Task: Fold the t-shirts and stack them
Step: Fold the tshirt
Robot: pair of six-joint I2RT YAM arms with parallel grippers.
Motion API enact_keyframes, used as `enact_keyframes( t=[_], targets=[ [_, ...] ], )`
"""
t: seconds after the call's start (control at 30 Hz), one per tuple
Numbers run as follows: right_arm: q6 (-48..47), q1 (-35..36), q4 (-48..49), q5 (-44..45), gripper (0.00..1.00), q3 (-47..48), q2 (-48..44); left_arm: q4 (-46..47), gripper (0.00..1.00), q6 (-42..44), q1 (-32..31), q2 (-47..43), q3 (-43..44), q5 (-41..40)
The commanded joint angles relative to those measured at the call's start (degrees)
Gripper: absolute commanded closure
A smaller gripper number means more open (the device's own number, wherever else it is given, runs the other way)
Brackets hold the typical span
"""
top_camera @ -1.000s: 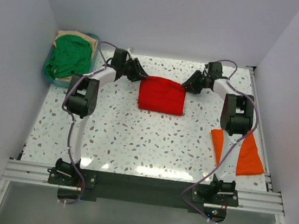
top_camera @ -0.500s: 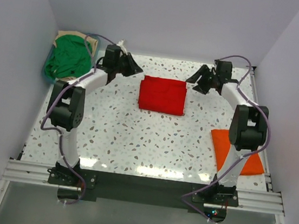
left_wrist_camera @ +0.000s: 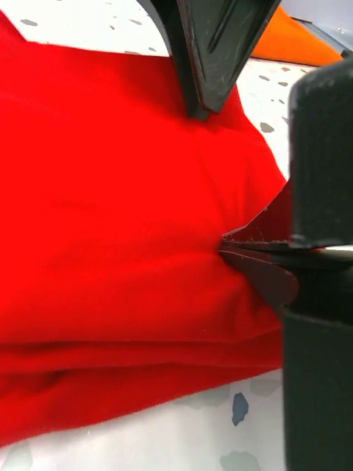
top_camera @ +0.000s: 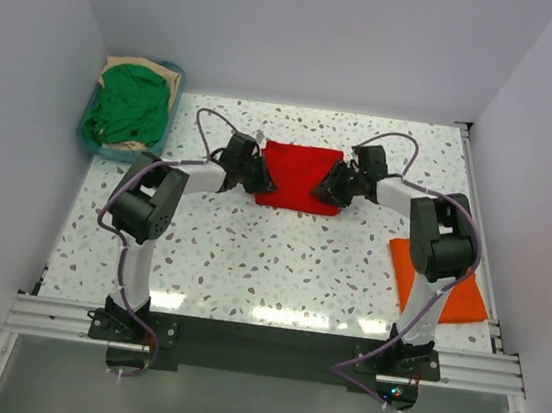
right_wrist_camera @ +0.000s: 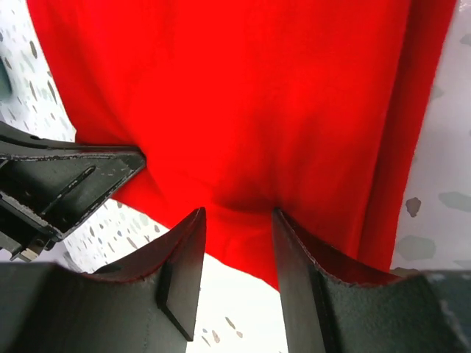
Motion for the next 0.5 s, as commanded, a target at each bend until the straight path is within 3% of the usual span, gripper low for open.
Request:
enact_keyframes(
  t=[0.0,0.27,0.47],
  targets=[
    [-0.7,-0.6,0.8,4.3,0.55,-3.5,-1.0,0.4,1.00,-1.0,-0.4,-0.6,-4.5,-4.1],
    [-1.8,-0.6,0.8,4.2,0.56,-13.3,-8.3,0.6,1.00,-4.0,-5.1,-9.0,-13.7,-9.2],
    [-2.9,-0.3,1.9,2.1,0.56,-24.9,-17.3,4.0,1.00,-7.9,-8.8,-20.0,-26.7,-10.4]
  ],
)
